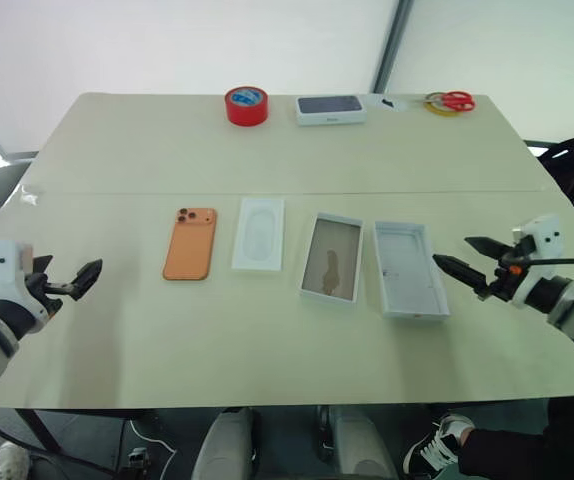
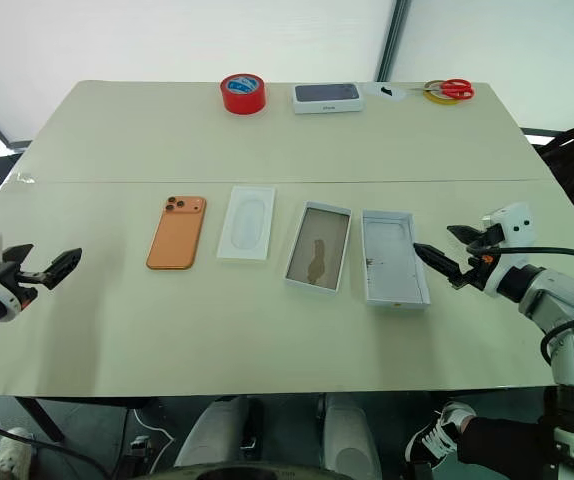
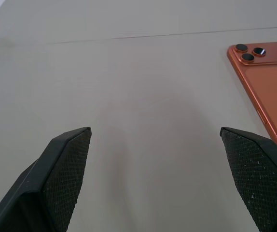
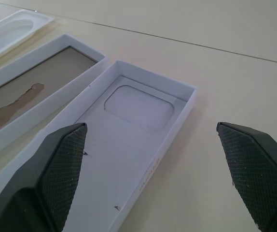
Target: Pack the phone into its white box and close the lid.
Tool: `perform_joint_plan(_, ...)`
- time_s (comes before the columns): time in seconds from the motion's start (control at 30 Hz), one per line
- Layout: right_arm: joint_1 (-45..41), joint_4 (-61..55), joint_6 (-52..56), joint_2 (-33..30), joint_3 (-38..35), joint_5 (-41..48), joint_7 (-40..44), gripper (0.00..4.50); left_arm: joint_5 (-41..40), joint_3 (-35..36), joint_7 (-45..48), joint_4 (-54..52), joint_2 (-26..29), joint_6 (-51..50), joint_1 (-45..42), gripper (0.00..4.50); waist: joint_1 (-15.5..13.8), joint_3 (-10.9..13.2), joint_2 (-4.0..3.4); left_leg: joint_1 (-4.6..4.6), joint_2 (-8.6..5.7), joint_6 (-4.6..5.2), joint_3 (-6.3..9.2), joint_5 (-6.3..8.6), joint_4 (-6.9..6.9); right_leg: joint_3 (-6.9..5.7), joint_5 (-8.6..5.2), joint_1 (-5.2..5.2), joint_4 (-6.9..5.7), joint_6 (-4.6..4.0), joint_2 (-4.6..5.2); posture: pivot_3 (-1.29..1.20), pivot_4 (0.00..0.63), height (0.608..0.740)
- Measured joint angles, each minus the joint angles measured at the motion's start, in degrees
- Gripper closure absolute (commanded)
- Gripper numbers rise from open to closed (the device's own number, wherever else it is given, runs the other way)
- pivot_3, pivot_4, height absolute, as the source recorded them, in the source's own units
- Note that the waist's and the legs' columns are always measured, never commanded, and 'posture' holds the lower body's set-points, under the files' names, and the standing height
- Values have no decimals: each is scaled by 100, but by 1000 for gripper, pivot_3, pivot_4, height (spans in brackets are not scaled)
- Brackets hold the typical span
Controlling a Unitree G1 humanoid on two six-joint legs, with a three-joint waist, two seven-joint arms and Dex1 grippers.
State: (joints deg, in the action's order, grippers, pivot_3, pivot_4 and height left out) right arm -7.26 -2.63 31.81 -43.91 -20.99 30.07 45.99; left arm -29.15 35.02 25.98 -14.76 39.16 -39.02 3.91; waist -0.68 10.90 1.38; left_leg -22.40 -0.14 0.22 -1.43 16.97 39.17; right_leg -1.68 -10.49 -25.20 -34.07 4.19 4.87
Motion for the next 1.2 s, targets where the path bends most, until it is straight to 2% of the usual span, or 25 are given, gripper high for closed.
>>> perform_joint_plan(0.33, -325, 12, -102, 46, 194, -9, 20, 0, -9, 4, -67, -64, -69, -1, 51, 15, 1, 0, 0, 0, 0, 0, 0, 0, 0, 0, 0, 0, 0, 0, 0, 0, 150, 732)
perform_joint_plan(0.5, -745, 5, -112, 84, 426, -35, -10, 0, -29, -54, -145, -333, -166, -47, 2, 15, -2, 0, 0, 0, 0, 0, 1, 0, 0, 0, 1, 0, -1, 0, 0, 0, 150, 732)
perform_joint_plan(0.63, -953, -105, -107, 220, 715, -88, -102, 0, -69, -484, -248, -514, -355, -161, -255, 15, -11, 0, 0, 0, -4, 0, 1, 0, 1, 0, 1, 2, -3, 0, 4, 0, 150, 732)
perform_joint_plan(0.77, -1158, -254, -102, 269, 1049, -277, -249, 0, -139, -1181, -477, -581, -660, -503, -958, 15, -17, -1, 2, 0, -7, 0, 4, -1, 4, -1, 3, 6, -4, 2, 3, 0, 150, 732)
perform_joint_plan(0.93, -1500, -519, 216, 428, 1599, -427, -439, 0, -152, -2090, -940, -430, -1234, -1231, -2329, 15, -3, -1, 2, 2, -9, 0, 5, -2, 6, 0, 16, 10, -8, 23, 1, 0, 150, 732)
perform_joint_plan(1.03, -1751, -785, 497, 551, 1838, -435, -534, 0, -228, -2331, -1344, -139, -1768, -1843, -3079, 15, 17, 0, 4, 1, -8, 0, 6, -2, 5, 0, 17, 8, -8, 26, -5, 0, 150, 732)
perform_joint_plan(1.2, -1685, -1332, 774, 597, 1856, -282, -569, 0, -112, -2616, -1749, 702, -1862, -3087, -3973, 15, 7, 0, 4, 2, -10, 1, 15, -2, 4, -2, 16, 9, -11, 26, -19, 0, 150, 732)
